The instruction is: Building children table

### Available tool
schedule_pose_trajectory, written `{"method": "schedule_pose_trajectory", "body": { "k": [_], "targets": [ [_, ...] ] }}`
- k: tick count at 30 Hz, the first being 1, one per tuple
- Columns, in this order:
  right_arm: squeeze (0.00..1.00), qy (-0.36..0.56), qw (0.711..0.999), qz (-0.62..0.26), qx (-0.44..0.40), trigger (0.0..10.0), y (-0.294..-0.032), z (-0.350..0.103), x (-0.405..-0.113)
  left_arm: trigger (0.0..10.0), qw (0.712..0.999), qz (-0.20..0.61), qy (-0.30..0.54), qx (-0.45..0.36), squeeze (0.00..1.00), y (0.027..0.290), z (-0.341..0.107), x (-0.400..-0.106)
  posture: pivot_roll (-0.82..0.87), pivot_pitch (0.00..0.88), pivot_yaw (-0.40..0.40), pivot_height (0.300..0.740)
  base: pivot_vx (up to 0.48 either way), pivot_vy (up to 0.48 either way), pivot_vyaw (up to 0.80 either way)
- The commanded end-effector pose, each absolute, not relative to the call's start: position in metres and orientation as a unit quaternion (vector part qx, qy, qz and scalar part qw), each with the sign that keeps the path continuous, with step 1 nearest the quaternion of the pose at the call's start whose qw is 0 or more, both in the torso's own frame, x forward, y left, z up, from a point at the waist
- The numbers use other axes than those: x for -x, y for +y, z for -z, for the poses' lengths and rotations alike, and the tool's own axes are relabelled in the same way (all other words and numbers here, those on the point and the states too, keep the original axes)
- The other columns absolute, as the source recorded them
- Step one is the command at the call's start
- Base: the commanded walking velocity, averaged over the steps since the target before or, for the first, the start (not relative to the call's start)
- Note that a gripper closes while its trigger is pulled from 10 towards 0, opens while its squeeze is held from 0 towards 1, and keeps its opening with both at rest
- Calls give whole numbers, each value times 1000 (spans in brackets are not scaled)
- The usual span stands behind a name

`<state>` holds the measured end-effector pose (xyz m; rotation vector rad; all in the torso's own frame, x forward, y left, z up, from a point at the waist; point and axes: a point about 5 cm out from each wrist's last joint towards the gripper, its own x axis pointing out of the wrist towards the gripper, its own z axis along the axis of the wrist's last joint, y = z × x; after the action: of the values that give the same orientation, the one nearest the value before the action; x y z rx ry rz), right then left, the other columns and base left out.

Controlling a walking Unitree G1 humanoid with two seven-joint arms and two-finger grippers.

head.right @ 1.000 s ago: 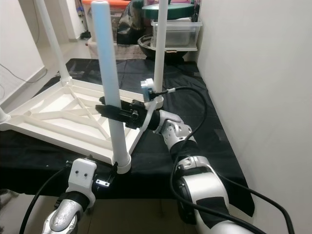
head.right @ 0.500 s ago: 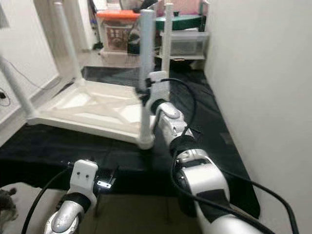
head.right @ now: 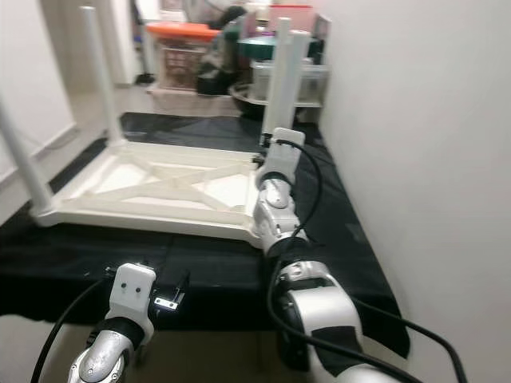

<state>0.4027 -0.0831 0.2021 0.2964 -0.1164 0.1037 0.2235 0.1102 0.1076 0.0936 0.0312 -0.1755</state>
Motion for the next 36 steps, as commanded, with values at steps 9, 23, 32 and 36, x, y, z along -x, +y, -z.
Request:
{"method": "schedule_pose_trajectory", "body": {
  "k": [9, 23, 32, 36],
  "targets": [
    [0, -18, 831, -525, -184, 10000, -55, -198, -372, 10000, 995, 88, 17, -50, 0, 111, -107, -224, -5, 0, -6, 734, 0, 0, 0],
    [0, 49, 728, -678, -86, 0, -53, -188, -359, 10000, 995, 87, 15, -48, 0, 110, -108, -223, 3, 0, -14, 734, 0, 0, 0],
    [0, 53, 899, -434, 1, 0, -52, -172, -384, 10000, 995, 87, 15, -48, 0, 110, -108, -221, 3, 0, -12, 734, 0, 0, 0],
    [0, 72, 990, -112, -38, 0, -100, -167, -404, 10000, 995, 87, 17, -47, 0, 109, -107, -222, -5, 0, -14, 734, 0, 0, 0]
  ]
}}
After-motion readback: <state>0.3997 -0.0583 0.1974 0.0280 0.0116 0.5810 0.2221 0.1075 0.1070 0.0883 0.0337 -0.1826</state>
